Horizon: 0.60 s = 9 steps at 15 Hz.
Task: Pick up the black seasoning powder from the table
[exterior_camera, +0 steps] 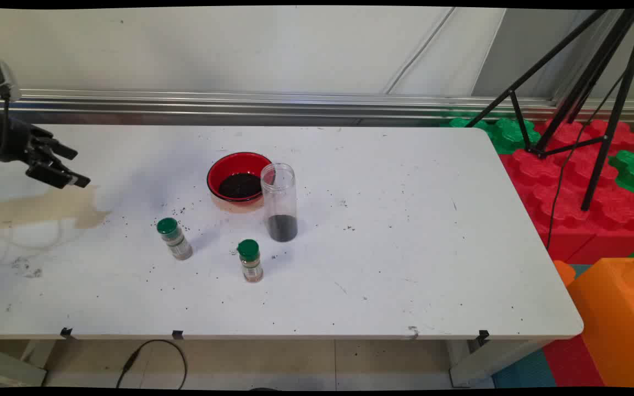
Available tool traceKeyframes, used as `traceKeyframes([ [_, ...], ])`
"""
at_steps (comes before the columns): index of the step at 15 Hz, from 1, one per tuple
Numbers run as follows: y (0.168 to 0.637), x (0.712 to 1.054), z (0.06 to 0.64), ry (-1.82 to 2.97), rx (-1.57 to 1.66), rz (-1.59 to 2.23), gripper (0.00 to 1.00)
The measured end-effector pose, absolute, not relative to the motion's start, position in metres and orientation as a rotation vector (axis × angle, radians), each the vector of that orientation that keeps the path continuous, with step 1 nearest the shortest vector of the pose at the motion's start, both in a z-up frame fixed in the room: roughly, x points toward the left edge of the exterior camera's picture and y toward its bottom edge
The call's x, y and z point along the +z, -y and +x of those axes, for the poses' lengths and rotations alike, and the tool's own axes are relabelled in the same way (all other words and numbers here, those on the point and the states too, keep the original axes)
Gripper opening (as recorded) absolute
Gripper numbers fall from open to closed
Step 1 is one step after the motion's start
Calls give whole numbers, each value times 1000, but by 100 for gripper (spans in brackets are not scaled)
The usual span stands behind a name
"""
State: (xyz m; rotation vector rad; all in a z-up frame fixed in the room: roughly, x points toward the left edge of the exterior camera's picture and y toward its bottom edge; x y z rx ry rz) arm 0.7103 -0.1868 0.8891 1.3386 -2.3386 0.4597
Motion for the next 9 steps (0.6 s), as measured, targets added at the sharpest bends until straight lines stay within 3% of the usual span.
traceKeyframes([
  [9, 222, 902, 659, 2351, 422, 1164, 100],
])
